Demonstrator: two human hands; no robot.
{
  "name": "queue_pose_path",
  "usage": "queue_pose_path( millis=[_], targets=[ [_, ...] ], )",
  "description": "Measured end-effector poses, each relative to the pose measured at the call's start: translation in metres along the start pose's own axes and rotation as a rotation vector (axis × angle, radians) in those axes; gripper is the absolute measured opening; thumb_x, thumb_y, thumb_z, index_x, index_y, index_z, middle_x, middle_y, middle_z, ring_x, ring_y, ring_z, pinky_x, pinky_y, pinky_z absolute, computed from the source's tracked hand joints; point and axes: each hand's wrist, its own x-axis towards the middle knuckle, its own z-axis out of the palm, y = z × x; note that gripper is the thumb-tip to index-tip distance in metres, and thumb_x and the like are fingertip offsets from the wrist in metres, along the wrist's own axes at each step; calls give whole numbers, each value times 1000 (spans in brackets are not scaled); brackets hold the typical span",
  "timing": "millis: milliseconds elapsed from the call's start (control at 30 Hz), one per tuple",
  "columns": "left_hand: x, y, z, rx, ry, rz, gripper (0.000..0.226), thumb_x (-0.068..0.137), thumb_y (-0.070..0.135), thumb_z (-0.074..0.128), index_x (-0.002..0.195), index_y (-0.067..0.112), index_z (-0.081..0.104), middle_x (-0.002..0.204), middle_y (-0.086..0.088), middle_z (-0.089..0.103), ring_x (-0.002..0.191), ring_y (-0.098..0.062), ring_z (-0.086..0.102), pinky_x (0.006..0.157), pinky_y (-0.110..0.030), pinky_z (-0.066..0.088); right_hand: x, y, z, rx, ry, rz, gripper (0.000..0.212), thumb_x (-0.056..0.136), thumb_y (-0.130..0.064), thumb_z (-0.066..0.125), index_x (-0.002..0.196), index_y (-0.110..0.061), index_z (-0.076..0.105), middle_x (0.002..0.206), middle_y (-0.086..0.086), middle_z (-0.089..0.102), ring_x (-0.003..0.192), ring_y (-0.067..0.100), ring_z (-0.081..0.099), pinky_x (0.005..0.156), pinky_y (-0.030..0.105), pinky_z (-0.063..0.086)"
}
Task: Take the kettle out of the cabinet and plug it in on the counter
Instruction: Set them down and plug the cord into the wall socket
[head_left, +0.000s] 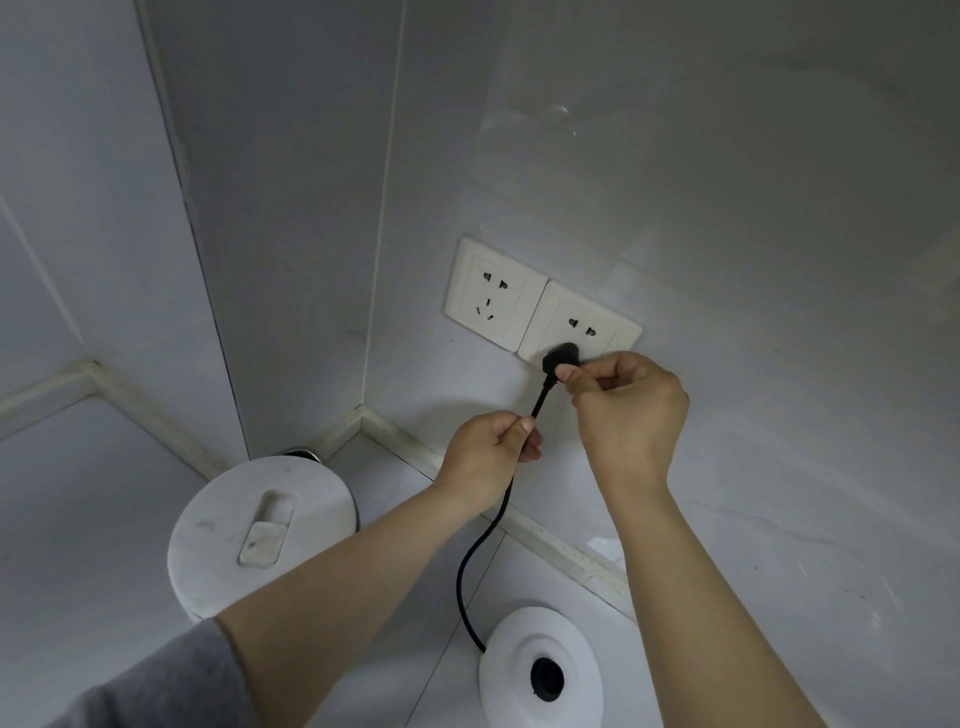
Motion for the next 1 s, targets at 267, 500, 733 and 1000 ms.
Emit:
queue_pose_path(
  millis=[267, 500, 733, 1000],
  targets=[
    [2, -1, 3, -15, 15, -32, 25, 97, 25, 46, 84, 17, 66, 82, 4, 69, 81, -8, 65, 75, -20, 48, -3, -20, -5, -368, 61, -405, 40, 68, -23, 80, 103, -17, 60, 90, -2, 62, 86, 19, 58, 65, 32, 48],
    [-1, -20, 4, 76, -17, -113, 26, 96, 34, 47, 87, 18, 66, 88, 8, 67, 84, -10, 59, 83, -29, 48, 14, -11, -7, -450, 101, -645, 56, 63, -24, 85, 114, -11, 65, 105, 11, 58, 95, 27, 50, 77, 36, 49],
    [-2, -24, 6, 42, 14, -93, 28, 95, 35, 49, 82, 18, 66, 81, 8, 67, 77, -12, 59, 75, -27, 47, 12, -7, 2, -433, 143, -620, 52, 66, -15, 83, 114, -8, 64, 103, 13, 56, 96, 27, 49, 82, 36, 49],
    [-4, -27, 7, 2, 41, -82, 30, 94, 38, 50, 75, 20, 65, 77, 6, 69, 71, -11, 61, 69, -23, 46, 11, -8, 9, -449, 204, -617, 50, 63, -13, 83, 109, -9, 66, 98, 12, 56, 92, 29, 51, 80, 39, 50]
  ],
)
